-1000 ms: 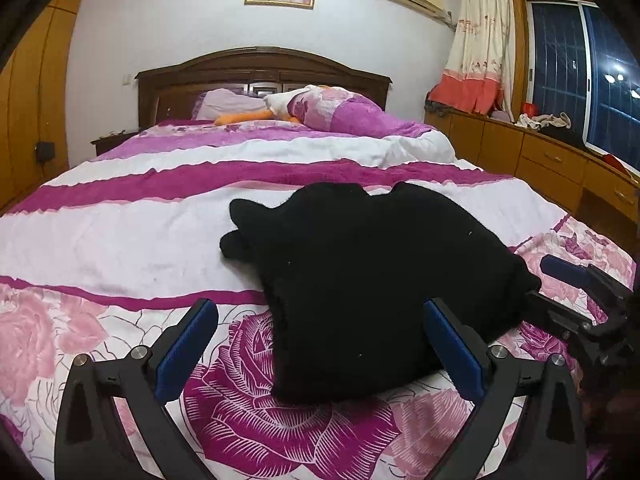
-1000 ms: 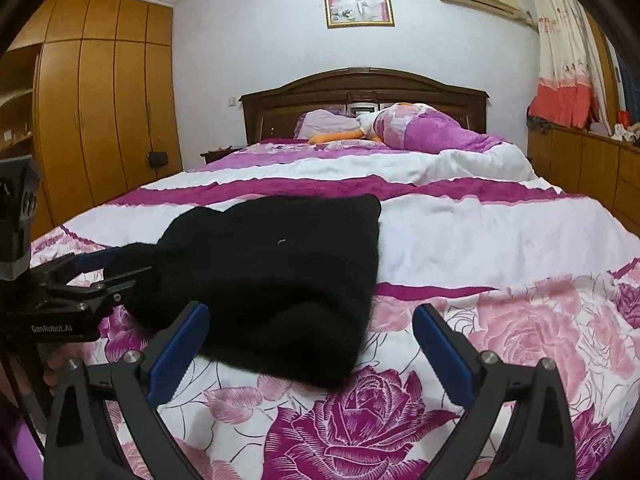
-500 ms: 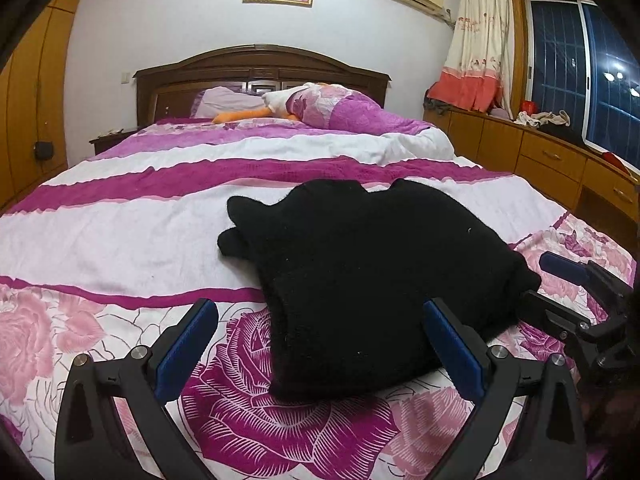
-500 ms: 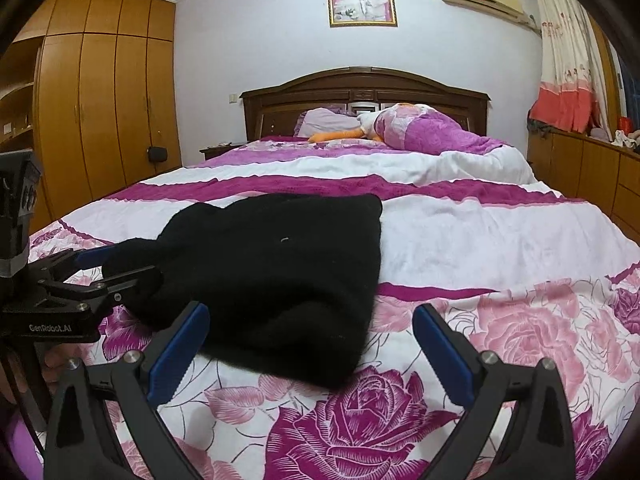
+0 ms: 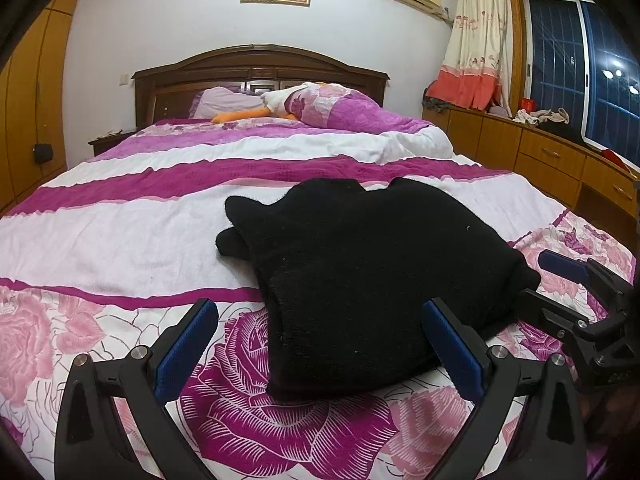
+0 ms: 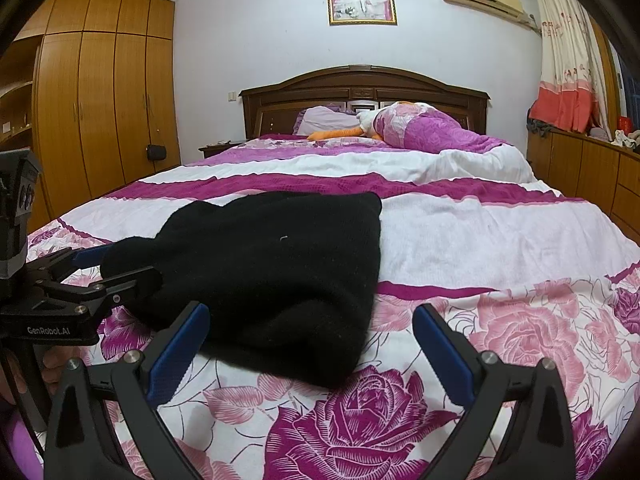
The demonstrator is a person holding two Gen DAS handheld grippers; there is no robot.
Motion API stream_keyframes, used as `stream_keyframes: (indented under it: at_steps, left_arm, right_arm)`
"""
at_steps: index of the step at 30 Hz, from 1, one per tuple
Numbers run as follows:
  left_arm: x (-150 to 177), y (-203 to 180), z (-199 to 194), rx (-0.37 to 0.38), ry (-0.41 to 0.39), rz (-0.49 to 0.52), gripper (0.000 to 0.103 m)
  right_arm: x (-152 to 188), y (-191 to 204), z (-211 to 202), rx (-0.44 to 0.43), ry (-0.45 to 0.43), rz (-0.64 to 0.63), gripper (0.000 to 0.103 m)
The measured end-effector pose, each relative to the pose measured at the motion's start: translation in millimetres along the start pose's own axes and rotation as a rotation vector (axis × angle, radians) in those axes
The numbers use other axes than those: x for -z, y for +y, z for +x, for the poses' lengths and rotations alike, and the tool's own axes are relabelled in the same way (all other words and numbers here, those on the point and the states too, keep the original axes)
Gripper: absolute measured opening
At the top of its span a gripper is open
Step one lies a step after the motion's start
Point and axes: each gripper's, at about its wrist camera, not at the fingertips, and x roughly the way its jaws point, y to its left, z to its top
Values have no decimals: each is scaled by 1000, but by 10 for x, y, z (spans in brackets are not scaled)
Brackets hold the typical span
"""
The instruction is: Fold small clothes
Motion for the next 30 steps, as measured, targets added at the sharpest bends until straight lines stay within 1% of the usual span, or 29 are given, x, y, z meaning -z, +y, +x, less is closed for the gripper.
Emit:
stream_keyframes:
  at_steps: [30]
  left_arm:
    - [17,19,20,9,5,2,89]
  right_arm:
    - [1,-19,-1,-1,4,-2,103]
